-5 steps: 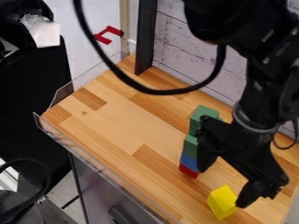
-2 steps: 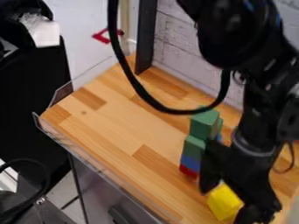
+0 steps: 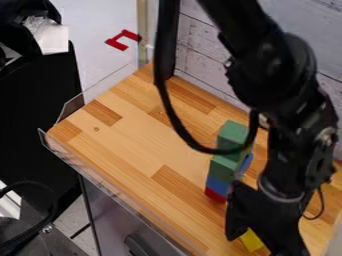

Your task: Put the yellow cube on top of the green cube

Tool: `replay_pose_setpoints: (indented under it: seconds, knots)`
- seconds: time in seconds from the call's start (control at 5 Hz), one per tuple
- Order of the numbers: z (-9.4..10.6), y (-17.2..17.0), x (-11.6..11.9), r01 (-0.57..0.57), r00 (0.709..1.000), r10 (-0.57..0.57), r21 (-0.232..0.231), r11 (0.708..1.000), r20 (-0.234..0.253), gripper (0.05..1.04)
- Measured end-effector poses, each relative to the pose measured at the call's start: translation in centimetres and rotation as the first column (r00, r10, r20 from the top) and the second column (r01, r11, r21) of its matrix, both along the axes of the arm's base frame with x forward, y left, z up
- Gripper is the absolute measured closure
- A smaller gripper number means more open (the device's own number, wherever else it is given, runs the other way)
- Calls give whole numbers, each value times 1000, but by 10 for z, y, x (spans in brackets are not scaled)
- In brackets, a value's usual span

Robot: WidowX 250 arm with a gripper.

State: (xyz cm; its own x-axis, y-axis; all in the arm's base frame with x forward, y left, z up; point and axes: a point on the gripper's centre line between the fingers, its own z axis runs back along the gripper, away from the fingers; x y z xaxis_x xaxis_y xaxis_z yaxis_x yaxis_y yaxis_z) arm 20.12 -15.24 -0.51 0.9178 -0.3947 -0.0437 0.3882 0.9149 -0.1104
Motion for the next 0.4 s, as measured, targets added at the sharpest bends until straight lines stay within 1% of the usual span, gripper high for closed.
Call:
replay_pose_setpoints:
  seconds: [0.2,0.4]
  knots:
    - [-3,2,5,-10,1000,10,2,1000,5,83]
    - [-2,5,10,-31,999,31,22,999,17,83]
